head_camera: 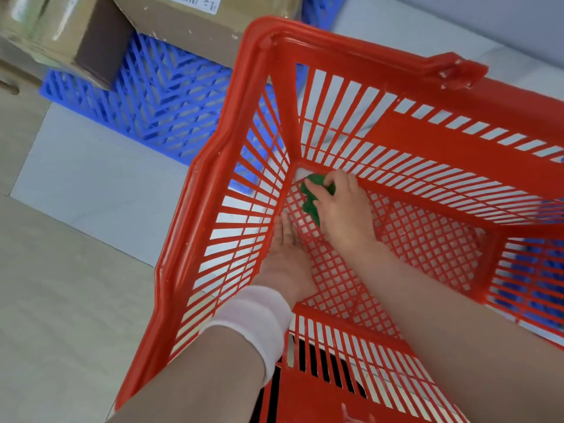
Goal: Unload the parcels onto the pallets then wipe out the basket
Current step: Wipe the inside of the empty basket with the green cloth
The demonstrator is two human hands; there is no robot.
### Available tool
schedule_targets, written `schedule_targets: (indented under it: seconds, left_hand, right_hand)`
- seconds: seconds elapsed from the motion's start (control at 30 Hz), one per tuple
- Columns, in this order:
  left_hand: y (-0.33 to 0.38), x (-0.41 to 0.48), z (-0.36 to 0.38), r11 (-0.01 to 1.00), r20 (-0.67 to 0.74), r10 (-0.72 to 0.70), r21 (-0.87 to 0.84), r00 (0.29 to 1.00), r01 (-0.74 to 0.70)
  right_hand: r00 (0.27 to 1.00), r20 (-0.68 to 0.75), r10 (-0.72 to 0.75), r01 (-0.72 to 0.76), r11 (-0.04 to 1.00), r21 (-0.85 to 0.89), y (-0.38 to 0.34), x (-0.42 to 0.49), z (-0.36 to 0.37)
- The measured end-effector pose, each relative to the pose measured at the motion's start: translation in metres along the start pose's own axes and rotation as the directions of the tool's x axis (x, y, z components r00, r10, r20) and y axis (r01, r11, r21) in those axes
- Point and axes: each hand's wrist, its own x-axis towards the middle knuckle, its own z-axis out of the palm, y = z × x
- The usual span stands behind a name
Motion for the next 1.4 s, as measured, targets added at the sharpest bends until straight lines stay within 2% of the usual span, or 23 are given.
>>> schedule_targets:
  seconds: [0.1,0.17,0.2,0.23,0.3,0.4,0.47,0.5,0.63,0.67,0.77,0.87,0.93,1.0,1.07,1.13,1.17,1.2,1.23,1.27,1.3,1.33,1.4]
  left_hand:
    - [-0.001,0.001,0.001,0.997,-0.005,0.019,0.08,1.0,-0.018]
    - [0.001,0.001,0.001,0.997,0.008,0.018,0.076,1.0,-0.019]
    - [0.001,0.003,0.002,0.998,0.008,0.009,0.062,1.0,-0.01]
    - [0.0,0.005,0.004,0.999,0.002,0.008,0.04,1.0,-0.008]
    - [0.002,0.005,0.005,0.998,0.015,0.019,0.059,1.0,-0.02]
    - [-0.002,0.011,0.009,0.995,0.03,0.051,0.087,0.998,-0.053]
    - [-0.006,0.013,0.012,0.989,0.035,0.085,0.115,0.996,-0.088]
    - [-0.008,0.014,0.013,0.987,0.039,0.1,0.123,0.994,-0.104]
    - [-0.004,0.015,0.008,0.98,0.043,0.078,0.179,0.996,-0.084]
    - [0.001,0.013,0.007,0.985,0.015,0.062,0.158,0.998,-0.064]
    - [0.024,0.016,0.003,0.994,-0.115,0.098,0.067,0.989,-0.09]
    - [0.046,0.029,0.005,0.967,-0.164,0.224,0.157,0.961,-0.199]
    - [0.048,0.038,0.012,0.954,-0.202,0.25,0.218,0.947,-0.205]
    - [0.042,0.04,0.018,0.951,-0.238,0.254,0.237,0.937,-0.198]
    - [0.038,0.04,0.019,0.945,-0.24,0.273,0.251,0.932,-0.212]
    - [0.037,0.039,0.017,0.94,-0.224,0.278,0.265,0.934,-0.216]
    - [0.037,0.04,0.016,0.938,-0.22,0.278,0.273,0.935,-0.214]
    - [0.038,0.039,0.016,0.938,-0.215,0.275,0.272,0.937,-0.213]
    - [0.037,0.038,0.016,0.941,-0.21,0.271,0.264,0.939,-0.212]
    - [0.037,0.038,0.015,0.942,-0.21,0.272,0.259,0.939,-0.215]
    - [0.036,0.039,0.015,0.94,-0.214,0.279,0.26,0.936,-0.221]
    - [0.036,0.039,0.016,0.938,-0.218,0.286,0.263,0.933,-0.226]
    - [0.034,0.041,0.017,0.93,-0.231,0.302,0.284,0.925,-0.233]
  right_hand:
    - [0.987,0.078,-0.137,0.144,0.986,-0.08,0.008,-0.042,0.007]
    - [0.999,0.035,-0.037,0.041,0.991,-0.127,0.024,-0.063,0.011]
    - [0.994,-0.001,0.106,-0.105,0.986,-0.128,0.032,-0.071,0.01]
    - [0.959,-0.043,0.28,-0.283,0.953,-0.105,0.042,-0.079,0.007]
    - [0.8,-0.132,0.585,-0.594,0.803,-0.046,0.067,-0.092,0.0]
    - [0.579,-0.219,0.786,-0.804,0.595,0.012,0.106,-0.093,-0.01]
    - [0.487,-0.239,0.84,-0.849,0.52,0.097,0.103,-0.083,-0.011]
    - [0.481,-0.238,0.844,-0.847,0.517,0.122,0.095,-0.08,-0.009]
    - [0.694,-0.209,0.689,-0.697,0.715,0.047,0.086,-0.098,-0.006]
    - [0.677,-0.218,0.703,-0.715,0.699,0.032,0.097,-0.107,-0.011]
    - [0.46,-0.308,0.833,-0.856,0.508,0.094,0.126,-0.117,-0.026]
    - [0.402,-0.311,0.861,-0.867,0.467,0.173,0.122,-0.107,-0.017]
    - [0.464,-0.316,0.828,-0.82,0.536,0.201,0.112,-0.107,-0.008]
    - [0.652,-0.29,0.701,-0.669,0.712,0.214,0.097,-0.117,0.002]
    - [0.852,-0.228,0.471,-0.442,0.881,0.168,0.082,-0.13,0.007]
    - [0.986,-0.058,0.159,-0.154,0.984,0.094,0.076,-0.147,0.007]
    - [0.996,0.08,-0.038,0.03,0.995,0.1,0.076,-0.159,0.007]
    - [0.942,0.239,-0.234,0.214,0.971,0.11,0.079,-0.169,0.003]
    - [0.838,0.378,-0.393,0.38,0.918,0.111,0.084,-0.177,-0.002]
    - [0.778,0.411,-0.476,0.491,0.868,0.074,0.09,-0.18,-0.006]
    - [0.787,0.391,-0.476,0.503,0.863,0.038,0.094,-0.174,-0.011]
    - [0.849,0.329,-0.415,0.437,0.899,0.005,0.098,-0.164,-0.016]
    - [0.985,0.088,-0.15,0.149,0.989,0.018,0.108,-0.134,-0.023]
